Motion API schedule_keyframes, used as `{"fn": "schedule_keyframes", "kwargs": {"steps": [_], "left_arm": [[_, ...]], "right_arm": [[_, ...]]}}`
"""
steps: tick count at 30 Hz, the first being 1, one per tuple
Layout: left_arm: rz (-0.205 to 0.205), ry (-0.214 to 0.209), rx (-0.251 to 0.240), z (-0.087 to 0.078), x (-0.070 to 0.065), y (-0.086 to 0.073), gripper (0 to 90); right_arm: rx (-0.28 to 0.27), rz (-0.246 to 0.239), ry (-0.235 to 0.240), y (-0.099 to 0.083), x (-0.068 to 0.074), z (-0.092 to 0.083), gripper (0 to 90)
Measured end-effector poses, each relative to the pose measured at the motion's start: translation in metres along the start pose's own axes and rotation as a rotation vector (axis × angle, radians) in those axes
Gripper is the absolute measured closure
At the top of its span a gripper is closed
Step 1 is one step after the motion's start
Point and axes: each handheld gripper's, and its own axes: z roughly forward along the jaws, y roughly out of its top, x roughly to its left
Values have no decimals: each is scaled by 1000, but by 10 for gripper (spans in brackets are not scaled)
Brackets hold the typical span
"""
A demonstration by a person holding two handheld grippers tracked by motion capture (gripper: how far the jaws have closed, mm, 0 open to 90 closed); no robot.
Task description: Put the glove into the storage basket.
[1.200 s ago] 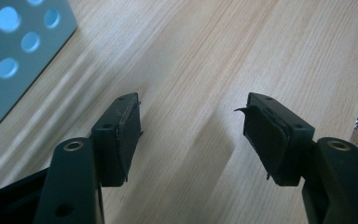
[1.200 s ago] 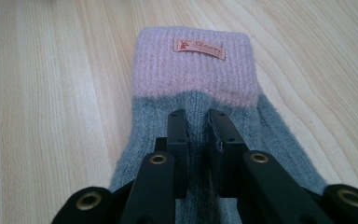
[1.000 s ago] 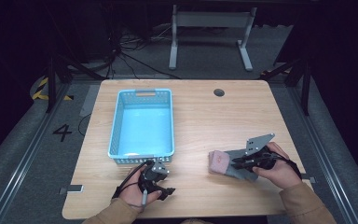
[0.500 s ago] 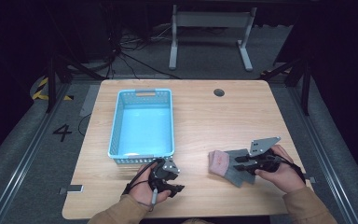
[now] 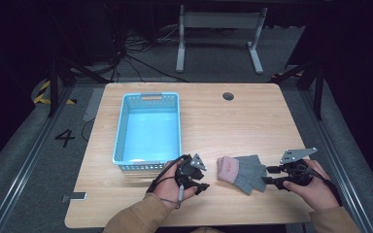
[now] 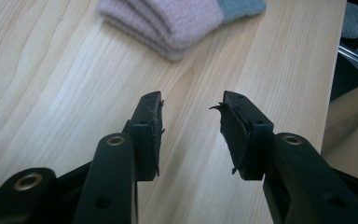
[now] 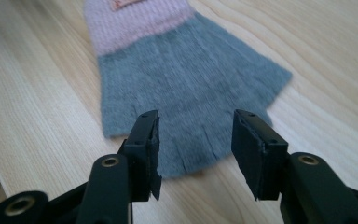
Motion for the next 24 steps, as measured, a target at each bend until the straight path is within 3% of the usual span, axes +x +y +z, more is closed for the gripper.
{"fn": "schedule_keyframes", "kwargs": {"steps": [7, 14, 24], "left_arm": [[13, 0, 0, 14, 1, 21, 585], [-1, 5, 14, 29, 4, 30, 584], [6, 4, 53, 44, 6, 35, 606]], "right_arm": [[37, 54, -32, -8, -8, 0, 515], [42, 61, -28, -11, -10, 7, 502], [99, 50, -2, -9, -6, 30, 497]]}}
